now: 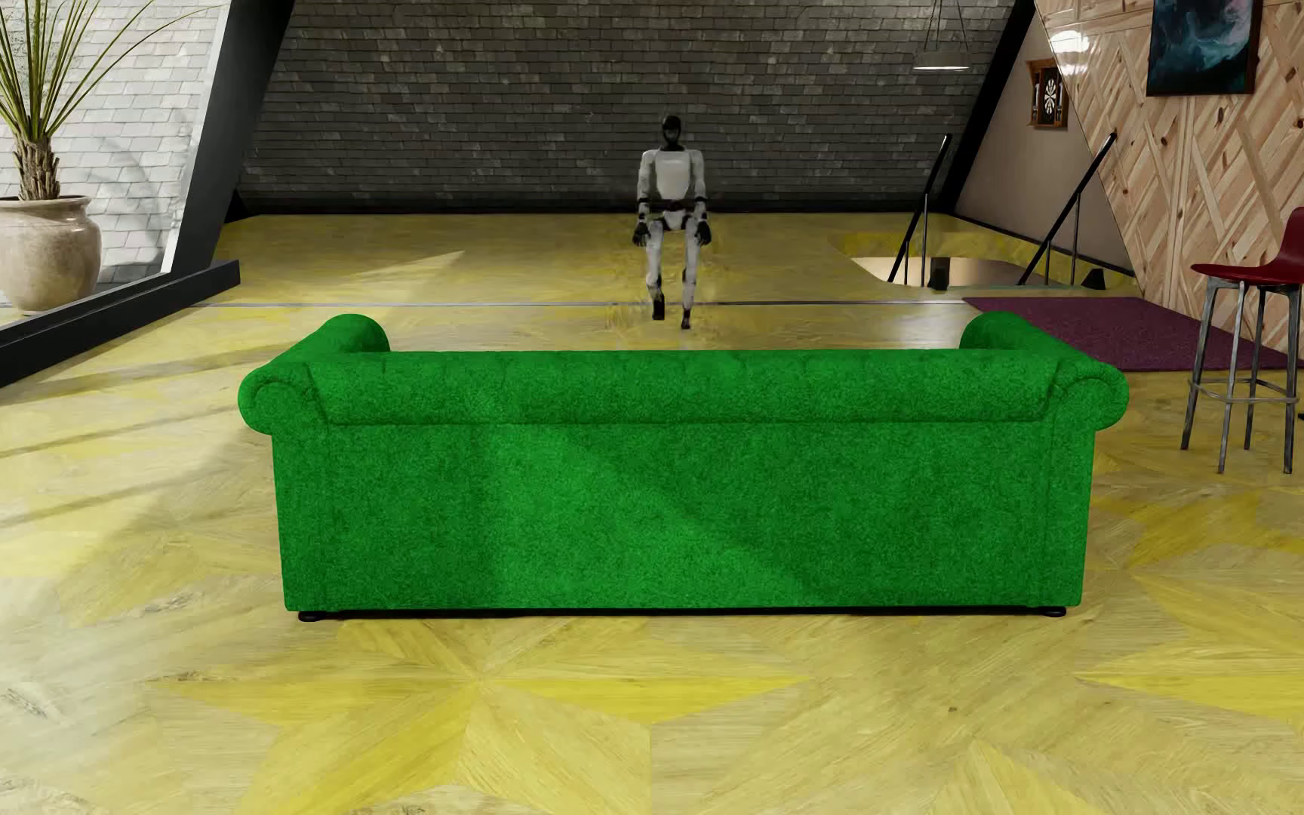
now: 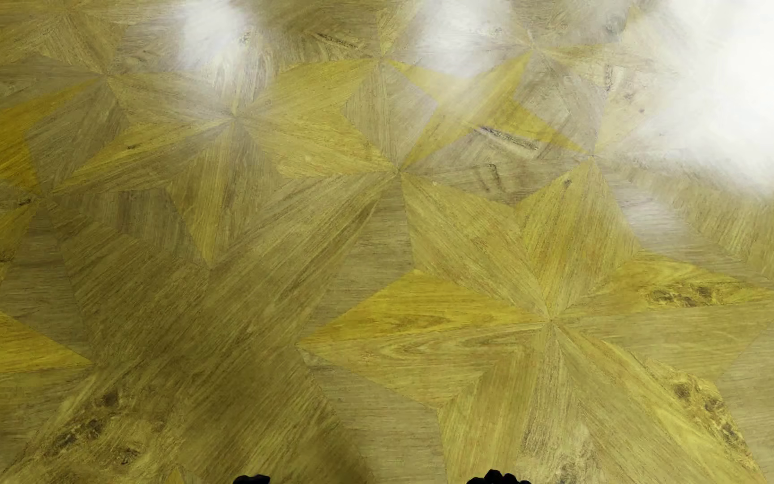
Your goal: Head to the sofa
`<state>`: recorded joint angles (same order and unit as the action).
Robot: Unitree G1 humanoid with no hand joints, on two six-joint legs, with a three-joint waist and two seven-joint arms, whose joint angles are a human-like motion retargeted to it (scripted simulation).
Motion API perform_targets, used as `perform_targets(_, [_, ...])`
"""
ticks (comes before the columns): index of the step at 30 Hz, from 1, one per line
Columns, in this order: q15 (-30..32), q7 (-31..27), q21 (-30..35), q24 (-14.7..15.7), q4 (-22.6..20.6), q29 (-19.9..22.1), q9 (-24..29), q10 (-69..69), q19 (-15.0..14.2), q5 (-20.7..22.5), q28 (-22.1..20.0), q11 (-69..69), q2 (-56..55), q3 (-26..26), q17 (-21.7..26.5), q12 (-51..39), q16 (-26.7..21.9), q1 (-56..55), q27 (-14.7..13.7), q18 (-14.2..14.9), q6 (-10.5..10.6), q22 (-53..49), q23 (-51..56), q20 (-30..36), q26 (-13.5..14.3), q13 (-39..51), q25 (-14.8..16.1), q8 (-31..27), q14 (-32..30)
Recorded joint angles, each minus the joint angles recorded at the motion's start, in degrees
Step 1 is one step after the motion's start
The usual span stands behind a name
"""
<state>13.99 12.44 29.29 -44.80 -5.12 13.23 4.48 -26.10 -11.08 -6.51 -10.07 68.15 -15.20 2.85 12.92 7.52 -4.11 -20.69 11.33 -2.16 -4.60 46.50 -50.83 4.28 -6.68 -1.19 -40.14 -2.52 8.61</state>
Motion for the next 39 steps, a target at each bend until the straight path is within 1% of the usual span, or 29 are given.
perform_targets(2, [-5.6, 0.2, -2.6, -0.5, -1.6, 1.2, 0.3, 0.4, 0.5, 1.4, -2.1, 4.9, -7.2, -0.5, 2.3, -1.2, 0.1, 4.9, -1.6, -0.5, -1.0, -0.5, 3.4, -1.2, 1.8, -3.4, 0.6, -1.9, 3.0])
perform_targets(3, [-7.7, 0.0, -5.1, -0.6, -2.3, 2.2, 0.4, 0.3, 2.6, 2.2, -2.6, 4.1, -10.5, -0.9, 2.2, -1.8, 0.4, 7.2, -1.7, -0.7, -1.3, -1.0, 5.4, -1.7, 2.3, -5.5, 1.6, -2.6, 4.6])
perform_targets(5, [-16.0, -0.7, -10.8, -0.1, -3.0, 3.0, 0.2, 0.6, 4.4, 3.3, -2.5, -4.1, -15.8, -2.2, 1.3, -2.0, 0.3, 11.6, -1.7, -1.1, -1.4, -4.0, 8.9, -1.2, 3.3, -8.9, 3.4, -2.7, 7.2])
perform_targets(6, [-18.5, -1.1, -13.6, -0.1, -3.2, 3.3, 0.1, 1.4, 6.3, 3.2, -2.5, -11.4, -17.7, -2.9, 0.6, -2.3, -0.1, 13.9, -1.6, -1.1, -1.3, -5.5, 10.1, -0.3, 4.1, -10.2, 3.5, -1.9, 7.9])
perform_targets(7, [-19.3, -1.5, -16.2, -0.6, -3.5, 3.7, -0.1, 2.6, 6.9, 3.0, -2.8, -20.4, -18.9, -3.6, 0.1, -2.7, -0.6, 16.1, -1.4, -1.0, -1.2, -6.5, 11.0, 0.6, 5.0, -11.3, 3.3, -0.8, 8.4])
perform_targets(9, [-16.9, -2.5, -19.3, -2.0, -4.0, 4.5, -0.8, 6.4, 8.7, 2.4, -4.2, -41.0, -19.4, -5.0, -1.3, -3.4, -1.6, 20.8, -1.3, -0.7, -1.0, -7.7, 11.5, 2.7, 5.8, -12.7, 1.7, 2.9, 8.5])
perform_targets(10, [-15.3, -3.2, -19.7, -2.4, -4.2, 4.5, -1.3, 8.5, 8.6, 2.7, -4.7, -50.7, -18.9, -5.6, -1.9, -3.9, -2.1, 23.2, -1.6, -0.6, -0.8, -7.7, 11.1, 4.1, 5.4, -13.0, 0.2, 4.3, 8.2])
perform_targets(11, [-15.4, -4.0, -19.9, -2.6, -4.5, 4.1, -1.7, 9.5, 6.6, 3.3, -5.0, -57.2, -18.8, -6.2, -2.0, -4.3, -2.3, 25.4, -2.2, -0.4, -0.6, -7.2, 10.6, 5.2, 4.8, -13.4, -1.3, 4.1, 8.1])
perform_targets(12, [-15.3, -4.9, -20.0, -2.5, -4.7, 3.4, -2.2, 9.9, 6.5, 4.0, -5.1, -59.0, -18.9, -6.9, -1.9, -4.5, -2.4, 27.4, -2.8, -0.1, -0.3, -6.3, 9.8, 6.0, 4.2, -13.8, -2.7, 2.9, 8.1])
perform_targets(14, [-8.6, -6.9, -19.9, -2.0, -3.8, 2.3, -3.1, 9.6, 11.2, 6.2, -3.3, -53.2, -19.4, -8.0, -2.2, -4.3, -2.7, 31.6, -4.2, 0.9, 0.5, -3.4, 7.9, 6.4, 2.2, -14.5, -5.5, 0.8, 7.0])
perform_targets(15, [-5.6, -7.5, -20.1, -1.7, -2.7, 1.8, -3.4, 7.9, 11.8, 7.0, -2.2, -49.8, -19.1, -8.4, -2.5, -3.6, -2.8, 33.1, -4.4, 1.3, 1.3, -1.8, 6.5, 5.8, 0.8, -14.6, -6.7, 1.0, 4.5])
perform_targets(16, [-5.5, -7.6, -20.8, -1.4, -1.3, 1.3, -3.6, 5.1, 12.1, 7.9, -1.6, -46.7, -18.3, -8.7, -3.2, -2.3, -2.7, 33.7, -4.1, 2.6, 2.2, -0.5, 4.9, 4.6, -1.0, -14.2, -7.5, 2.0, 0.7])
perform_targets(17, [-7.3, -7.8, -22.3, -1.1, 0.5, 1.1, -3.5, -0.3, 11.9, 9.2, -1.3, -44.8, -17.2, -8.9, -4.1, -0.4, -2.7, 32.5, -3.8, 5.7, 3.3, 0.3, 2.6, 3.4, -2.6, -13.0, -7.9, 2.7, -4.8])
perform_targets(18, [-9.2, -8.2, -23.8, -1.1, 2.4, 1.5, -3.3, -8.4, 13.2, 10.4, -0.3, -44.3, -15.5, -9.0, -5.2, 1.2, -3.0, 29.3, -3.5, 8.2, 4.3, 0.7, 0.8, 3.1, -3.3, -11.7, -8.1, 3.6, -10.9])
perform_targets(19, [-10.9, -8.1, -24.8, -1.7, 4.9, 2.5, -3.0, -18.2, 13.7, 11.5, 1.7, -44.5, -13.4, -9.1, -6.1, 2.2, -3.9, 24.5, -4.1, 11.7, 5.3, 0.7, -0.1, 4.6, -2.8, -11.4, -8.1, 4.6, -18.1])
perform_targets(20, [-12.6, -7.5, -25.0, -2.9, 8.2, 3.0, -2.6, -27.6, 13.9, 12.5, 4.5, -45.0, -11.3, -9.0, -6.8, 3.0, -5.7, 19.3, -4.8, 15.5, 6.2, 0.0, -0.5, 7.1, -1.2, -10.5, -8.3, 5.7, -24.6])
perform_targets(21, [-14.1, -6.8, -24.5, -4.0, 11.8, 3.0, -2.2, -35.6, 14.2, 13.6, 7.2, -45.3, -9.3, -8.7, -7.4, 3.7, -8.0, 13.9, -5.8, 16.4, 7.1, -1.7, -0.6, 9.3, 0.8, -9.2, -8.7, 6.5, -27.4])
perform_targets(23, [-17.3, -7.5, -21.8, -4.1, 15.6, 2.2, -1.4, -44.6, 14.8, 16.0, 8.4, -45.7, -5.0, -7.4, -7.9, 5.6, -10.0, 3.7, -7.8, 14.6, 8.6, -6.4, -0.6, 9.6, 2.0, -5.4, -10.6, 7.1, -19.2])
perform_targets(25, [-21.4, -8.2, -19.0, -0.5, 17.2, 1.8, -0.8, -43.9, 15.2, 18.0, 4.7, -44.3, -1.4, -5.8, -8.1, 8.4, -8.9, -4.6, -8.8, 11.4, 9.5, -11.3, -0.5, 4.0, 0.8, -1.0, -12.3, 6.5, -8.2])
perform_targets(26, [-23.4, -8.6, -17.8, 1.4, 17.3, 1.5, -0.7, -39.9, 15.4, 18.5, 2.3, -43.8, 0.6, -5.1, -8.4, 9.9, -7.4, -7.8, -8.9, 11.4, 9.8, -13.5, -0.4, 0.8, 0.1, 1.4, -12.6, 5.8, -3.9])
perform_targets(27, [-25.0, -8.6, -16.7, 3.0, 17.3, 1.3, -0.6, -33.7, 15.5, 18.8, 0.3, -43.8, 2.6, -4.5, -8.5, 10.9, -6.0, -10.3, -9.2, 9.7, 9.8, -14.9, -0.1, -1.5, -0.5, 3.6, -12.7, 5.0, -1.1])
perform_targets(29, [-27.5, -7.0, -14.4, 3.6, 17.1, 1.4, -0.8, -17.3, 15.6, 18.5, -0.4, -45.1, 6.9, -3.2, -8.3, 10.9, -4.8, -13.2, -10.1, 7.3, 9.7, -15.1, 1.2, -2.3, -1.4, 6.9, -12.4, 3.6, -0.9])
perform_targets(30, [-28.5, -6.1, -13.5, 2.8, 16.5, 1.6, -1.0, -8.1, 15.6, 18.3, 0.8, -46.1, 9.2, -2.6, -8.4, 10.3, -5.1, -13.6, -10.5, 7.6, 9.5, -14.2, 2.0, -1.3, -1.4, 8.2, -11.8, 2.9, -1.3])
perform_targets(32, [-29.7, -4.7, -11.2, -0.1, 15.0, 1.9, -1.6, 10.8, 15.6, 17.9, 3.6, -49.0, 14.0, -1.6, -8.7, 9.6, -6.0, -12.6, -11.1, 10.5, 9.3, -12.1, 3.0, 0.9, -1.2, 10.1, -10.7, 1.5, -3.9])
perform_targets(33, [-30.4, -5.8, -9.9, -1.4, 14.4, 2.0, -1.8, 14.5, 15.5, 17.9, 3.9, -49.3, 16.4, -1.1, -9.0, 9.7, -6.2, -13.3, -11.2, 13.4, 9.1, -11.4, 3.0, 1.1, -1.1, 10.8, -10.5, 0.9, -3.5])
perform_targets(34, [-31.1, -7.9, -8.7, -1.8, 13.6, 2.0, -2.0, 15.2, 15.3, 17.8, 3.3, -49.2, 18.5, -0.7, -9.2, 9.9, -5.8, -13.5, -11.0, 14.3, 8.9, -10.7, 2.8, 0.5, -1.1, 11.2, -10.6, 0.3, -3.5])
perform_targets(37, [-28.5, -8.7, -7.6, -0.6, 11.4, 1.5, -2.7, 4.6, 13.9, 15.7, 0.9, -45.5, 23.5, 0.1, -9.1, 10.3, -3.0, -14.2, -9.3, 6.9, 7.9, -7.1, 2.2, -2.8, -2.2, 9.5, -10.6, -0.3, -13.2])
perform_targets(38, [-25.3, -7.8, -8.2, -0.8, 10.6, 1.5, -3.0, 0.2, 13.3, 14.5, 0.8, -42.3, 24.0, 0.2, -9.0, 10.0, -2.3, -14.0, -8.0, 5.2, 7.2, -5.5, 1.6, -3.4, -2.9, 8.0, -10.4, 0.0, -13.4])
perform_targets(39, [-20.6, -7.0, -8.8, -1.2, 9.3, 1.2, -3.2, -2.6, 12.7, 13.0, 0.6, -37.5, 23.3, 0.3, -8.8, 9.6, -1.5, -13.2, -6.5, 3.3, 6.3, -4.0, 0.7, -3.9, -3.4, 6.3, -10.2, 0.3, -10.9])
